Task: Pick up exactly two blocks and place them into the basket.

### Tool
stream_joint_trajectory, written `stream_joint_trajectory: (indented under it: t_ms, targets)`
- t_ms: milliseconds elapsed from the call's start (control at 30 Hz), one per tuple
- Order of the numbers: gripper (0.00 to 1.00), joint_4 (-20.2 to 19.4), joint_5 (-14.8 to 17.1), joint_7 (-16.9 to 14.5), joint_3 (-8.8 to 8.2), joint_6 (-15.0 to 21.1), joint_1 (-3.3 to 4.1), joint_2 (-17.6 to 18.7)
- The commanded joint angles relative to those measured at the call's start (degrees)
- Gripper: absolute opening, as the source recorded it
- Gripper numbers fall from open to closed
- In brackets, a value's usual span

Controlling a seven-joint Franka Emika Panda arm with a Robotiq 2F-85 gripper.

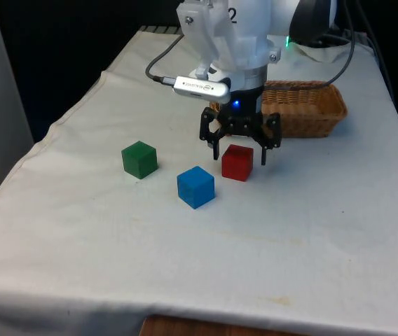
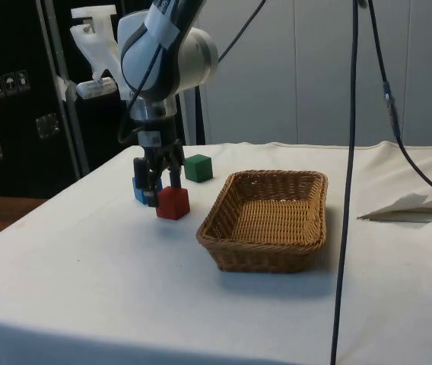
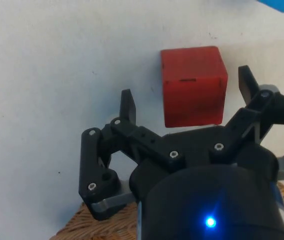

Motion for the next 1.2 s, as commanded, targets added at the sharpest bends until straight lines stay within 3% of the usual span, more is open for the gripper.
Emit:
stream_joint_trajectory:
  t_ms: [0, 400, 433, 467, 600, 633, 733, 1000, 1133, 1167]
  targets:
    - [1.00, 0.0, 0.1, -0.1, 0.06, 0.1, -0.06, 0.0]
    - [1.00, 0.0, -0.1, 0.1, -0.11, 0.1, 0.06, 0.1]
    - [0.96, 0.0, -0.1, 0.1, -0.11, 0.1, 0.06, 0.1]
    - [0.79, 0.0, -0.1, 0.1, -0.11, 0.1, 0.06, 0.1]
    - [0.34, 0.0, -0.1, 0.1, -0.11, 0.1, 0.06, 0.1]
    - [0.34, 0.0, -0.1, 0.1, -0.11, 0.1, 0.06, 0.1]
    - [0.00, 0.0, -0.1, 0.1, -0.17, 0.1, 0.11, 0.1]
    - [0.00, 0.0, -0.1, 0.1, -0.17, 0.1, 0.11, 0.1]
    - [0.00, -1.0, -0.7, 0.3, -0.92, -1.1, 0.63, -2.3]
    - [0.00, -0.2, -0.1, 0.0, -0.40, -0.6, 0.17, -1.0]
